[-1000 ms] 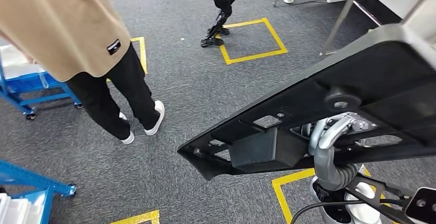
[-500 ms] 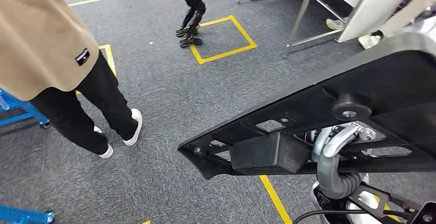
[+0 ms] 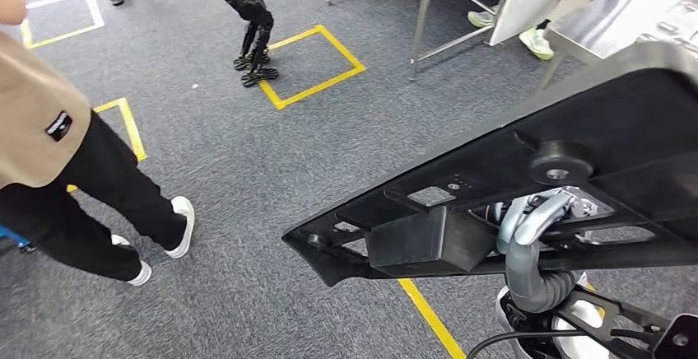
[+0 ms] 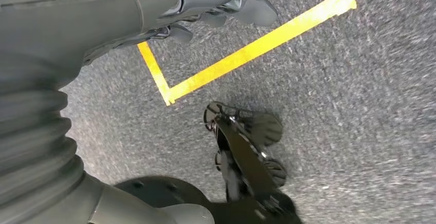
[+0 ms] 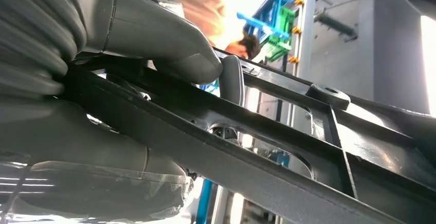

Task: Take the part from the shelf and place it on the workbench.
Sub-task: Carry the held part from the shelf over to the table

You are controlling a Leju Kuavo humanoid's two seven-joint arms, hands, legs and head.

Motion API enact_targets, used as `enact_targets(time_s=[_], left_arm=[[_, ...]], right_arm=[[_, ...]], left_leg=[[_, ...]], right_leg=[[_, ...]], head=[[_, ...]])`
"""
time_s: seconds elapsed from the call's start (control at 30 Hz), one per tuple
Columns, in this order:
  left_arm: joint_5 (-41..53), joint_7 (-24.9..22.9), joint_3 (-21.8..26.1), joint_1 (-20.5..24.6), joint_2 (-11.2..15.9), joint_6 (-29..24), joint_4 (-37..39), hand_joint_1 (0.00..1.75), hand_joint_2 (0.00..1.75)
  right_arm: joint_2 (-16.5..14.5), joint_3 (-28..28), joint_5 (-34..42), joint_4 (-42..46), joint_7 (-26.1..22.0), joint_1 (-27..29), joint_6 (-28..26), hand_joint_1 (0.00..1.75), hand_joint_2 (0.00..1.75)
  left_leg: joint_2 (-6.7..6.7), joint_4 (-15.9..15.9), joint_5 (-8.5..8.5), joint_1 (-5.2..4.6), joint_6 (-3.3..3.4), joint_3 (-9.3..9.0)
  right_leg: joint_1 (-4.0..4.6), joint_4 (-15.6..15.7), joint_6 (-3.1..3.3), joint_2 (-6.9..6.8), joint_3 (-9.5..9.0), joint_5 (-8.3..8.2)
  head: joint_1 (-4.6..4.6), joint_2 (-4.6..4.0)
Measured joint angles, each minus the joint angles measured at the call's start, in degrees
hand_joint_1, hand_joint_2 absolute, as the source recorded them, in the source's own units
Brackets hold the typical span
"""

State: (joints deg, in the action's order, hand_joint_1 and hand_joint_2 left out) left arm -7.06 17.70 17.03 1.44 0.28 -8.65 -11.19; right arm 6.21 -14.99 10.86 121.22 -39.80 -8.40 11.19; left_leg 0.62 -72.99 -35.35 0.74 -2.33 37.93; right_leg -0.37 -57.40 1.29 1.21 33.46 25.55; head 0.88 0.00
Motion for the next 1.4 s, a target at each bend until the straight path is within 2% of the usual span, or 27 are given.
enact_targets(time_s=[0.03,0.07,0.1,0.17,0.23,0.3,0.33,0.4,0.47,0.5,0.53,0.57,0.6,0.67,0.73,0.8,0.83,0.87,0.93,1.0,1.03,1.07,1.13,1.2,1.27,1.33,1.4], left_arm=[[0.1,0.1,0.0,-0.1,0.0,0.0,0.0,0.0,1.75],[0.2,0.1,0.0,-0.2,0.0,0.1,0.0,0.0,1.75],[0.3,0.1,0.0,-0.2,0.0,0.1,0.0,0.0,1.75],[0.4,0.2,0.0,-0.2,0.0,0.2,0.0,0.0,1.75],[0.4,0.3,0.0,-0.2,0.0,0.2,0.0,0.0,1.75],[0.4,0.3,0.0,0.0,0.0,0.2,0.0,0.0,1.75],[0.5,0.3,0.0,0.1,0.0,0.3,0.0,0.0,1.75],[0.7,0.3,0.0,0.2,-0.1,0.3,0.0,0.0,1.75],[1.0,0.3,0.0,0.0,-0.1,0.3,0.0,0.0,1.75],[1.1,0.3,0.0,-0.1,-0.1,0.4,0.0,0.0,1.75],[1.2,0.3,0.0,-0.1,-0.1,0.4,0.0,0.0,1.75],[1.2,0.3,0.0,-0.1,-0.1,0.5,0.0,0.0,1.75],[1.3,0.4,0.0,-0.1,-0.1,0.6,0.0,0.0,1.75],[1.4,0.5,0.0,0.0,-0.1,0.8,0.0,0.0,1.75],[1.5,0.6,0.0,0.1,-0.1,0.9,0.0,0.0,1.75],[1.4,0.7,0.0,0.1,-0.1,1.0,0.0,0.0,1.75],[1.4,0.7,0.0,0.2,-0.1,1.0,0.0,0.0,1.75],[1.5,0.7,0.0,0.3,-0.1,1.0,0.0,0.0,1.75],[1.5,0.7,0.0,0.3,0.0,1.1,0.0,0.0,1.75],[1.6,0.7,0.0,0.1,0.0,1.1,0.0,0.0,1.75],[1.6,0.7,0.0,0.0,0.0,1.1,0.0,0.0,1.75],[1.6,0.7,0.0,-0.1,0.0,1.1,0.0,0.0,1.75],[1.7,0.6,0.0,-0.1,0.0,1.1,0.0,0.0,1.75],[1.6,0.4,0.0,-0.1,0.0,1.0,0.0,0.0,1.75],[1.6,0.3,0.1,0.0,0.0,0.8,0.0,0.0,1.75],[1.6,0.3,0.1,0.2,-0.1,0.7,0.0,0.0,1.75],[1.6,0.3,0.1,0.2,-0.2,0.7,0.0,0.0,1.75]], right_arm=[[0.0,0.0,0.2,-0.2,0.0,0.0,0.0,1.75,1.75],[0.0,0.0,0.4,-0.3,0.0,0.0,-0.1,1.75,1.75],[0.0,0.0,0.6,-0.4,0.0,0.0,-0.1,1.75,1.75],[0.0,0.0,0.9,-0.5,0.0,-0.1,-0.1,1.75,1.75],[0.0,0.0,1.0,-0.6,0.0,-0.2,-0.2,1.75,1.75],[0.0,0.0,1.1,-0.7,0.0,-0.3,-0.2,1.75,1.75],[0.0,0.0,1.3,-0.7,0.0,-0.2,-0.4,1.75,1.75],[0.1,0.1,1.9,-0.7,0.0,-0.3,-0.9,1.75,1.75],[0.1,0.1,2.5,-0.8,0.0,-0.4,-1.5,1.75,1.75],[0.1,0.1,2.7,-1.0,0.0,-0.4,-1.7,1.75,1.75],[0.1,0.1,2.9,-1.1,0.0,-0.4,-1.8,1.75,1.75],[0.1,0.1,2.9,-1.3,0.0,-0.4,-1.9,1.75,1.75],[0.1,0.1,3.0,-1.4,0.0,-0.4,-1.9,1.75,1.75],[0.1,0.0,3.1,-1.7,0.0,-0.7,-1.9,1.75,1.75],[0.1,0.0,3.3,-1.9,0.0,-1.0,-1.8,1.75,1.75],[0.1,0.0,3.6,-2.1,0.0,-1.2,-1.7,1.75,1.75],[0.1,0.0,3.8,-2.1,0.0,-1.2,-1.7,1.75,1.75],[0.2,0.0,3.9,-2.2,0.0,-1.3,-1.7,1.75,1.75],[0.2,0.0,4.0,-2.4,0.0,-1.6,-1.7,1.75,1.75],[0.2,0.0,4.1,-2.6,0.0,-1.8,-1.6,1.75,1.75],[0.2,0.0,4.2,-2.7,0.0,-1.8,-1.5,1.75,1.75],[0.2,0.0,4.2,-2.8,0.0,-1.8,-1.5,1.75,1.75],[0.3,0.0,4.4,-2.9,0.0,-1.8,-1.2,1.75,1.75],[0.3,0.0,4.6,-3.0,0.0,-2.1,-1.0,1.75,1.75],[0.3,0.0,4.9,-3.3,0.0,-2.4,-0.8,1.75,1.75],[0.3,0.0,5.2,-3.6,0.0,-2.6,-0.8,1.75,1.75],[0.4,0.0,5.3,-3.9,0.0,-3.0,-0.8,1.75,1.75]], left_leg=[[-0.12,-1.5,0.09,-0.01,0.03,0.91],[-0.23,-0.6,1.39,0.0,0.14,0.71],[-0.58,2.6,3.6,0.0,0.31,-0.57],[-2.76,10.9,7.53,0.07,0.76,-4.02],[-4.28,14.9,8.58,0.01,1.18,-5.7],[-3.51,15.4,8.55,-0.04,1.7,-5.94],[-2.89,15.6,8.71,0.03,2.07,-6.07],[-1.56,16.2,9.04,0.21,2.77,-6.29],[-0.28,16.3,9.03,0.06,3.1,-6.32],[0.42,16.3,8.97,0.0,3.15,-6.3],[1.13,16.3,8.89,-0.03,3.15,-6.32],[1.79,16.3,8.8,-0.04,3.1,-6.37],[2.39,16.3,8.69,-0.04,2.99,-6.49],[3.4,16.2,8.33,-0.21,2.57,-6.84],[4.32,16.0,7.96,-0.51,1.96,-7.1],[5.39,16.0,7.71,-0.63,1.31,-7.36],[5.38,15.9,7.43,-0.51,0.96,-7.46],[4.61,15.1,6.76,-0.38,0.64,-7.28],[1.83,10.2,3.8,-0.11,0.2,-5.16],[0.18,2.1,0.38,-0.07,0.02,-1.19],[-0.04,-0.5,-0.15,-0.07,-0.01,0.27],[-0.13,-1.1,0.48,-0.07,0.04,0.81],[-0.73,4.3,4.54,-0.04,0.33,-1.24],[-3.08,11.9,7.82,0.06,0.82,-4.39],[-4.44,15.1,8.42,0.02,1.31,-5.65],[-3.43,15.4,8.56,0.03,1.94,-5.83],[-2.17,15.9,8.86,0.19,2.7,-6.1]], right_leg=[[0.06,0.0,0.02,0.72,-0.04,0.0],[0.09,-0.1,0.0,1.45,-0.12,0.02],[0.1,-0.1,-0.05,2.17,-0.23,0.06],[0.12,-0.3,-0.33,3.5,-0.26,0.19],[0.06,-0.5,-0.9,4.61,0.07,0.16],[-0.09,-0.4,-1.66,5.63,0.37,-0.03],[-0.08,-0.7,-1.98,5.34,0.54,0.14],[0.07,-3.8,-2.45,2.88,2.07,2.12],[-0.05,-11.1,-2.77,0.17,5.61,5.73],[-0.21,-14.5,-2.95,-0.3,7.38,6.95],[-0.36,-16.5,-3.11,-0.54,8.42,7.22],[-0.5,-16.2,-3.23,-0.78,8.33,6.38],[-0.6,-13.7,-3.28,-1.18,7.09,4.68],[-0.42,-5.5,-3.02,-3.43,2.85,1.17],[0.02,-0.8,-2.33,-4.99,0.56,-0.06],[0.22,-0.4,-1.62,-4.12,0.62,0.01],[0.13,-0.2,-1.32,-3.49,0.58,-0.07],[0.01,-0.1,-0.99,-2.88,0.49,-0.18],[-0.23,0.2,-0.44,-1.81,0.31,-0.39],[-0.16,0.2,-0.18,-0.55,0.34,-0.41],[-0.11,0.2,-0.16,0.22,0.32,-0.4],[-0.09,0.1,-0.16,1.0,0.27,-0.4],[-0.08,0.0,-0.25,2.42,0.08,-0.34],[0.03,-0.3,-0.63,3.72,0.17,-0.22],[-0.06,-0.5,-1.29,4.85,0.6,-0.29],[-0.27,-0.5,-1.98,5.5,0.87,-0.43],[-0.16,-2.5,-2.55,3.46,1.8,0.9]], head=[[-0.01,0.0],[-0.02,0.0],[-0.02,0.0],[-0.04,0.0],[-0.08,0.01],[-0.09,0.01],[-0.09,0.01],[0.2,0.01],[0.48,0.01],[0.49,0.01],[0.49,0.01],[0.5,0.01],[0.51,0.0],[0.53,0.0],[0.45,0.0],[0.34,0.0],[0.33,0.0],[0.25,0.0],[0.06,0.0],[-0.08,0.0],[-0.09,0.0],[-0.1,0.0],[-0.13,0.0],[-0.1,0.01],[-0.1,0.01],[-0.13,0.01],[0.12,0.0]])
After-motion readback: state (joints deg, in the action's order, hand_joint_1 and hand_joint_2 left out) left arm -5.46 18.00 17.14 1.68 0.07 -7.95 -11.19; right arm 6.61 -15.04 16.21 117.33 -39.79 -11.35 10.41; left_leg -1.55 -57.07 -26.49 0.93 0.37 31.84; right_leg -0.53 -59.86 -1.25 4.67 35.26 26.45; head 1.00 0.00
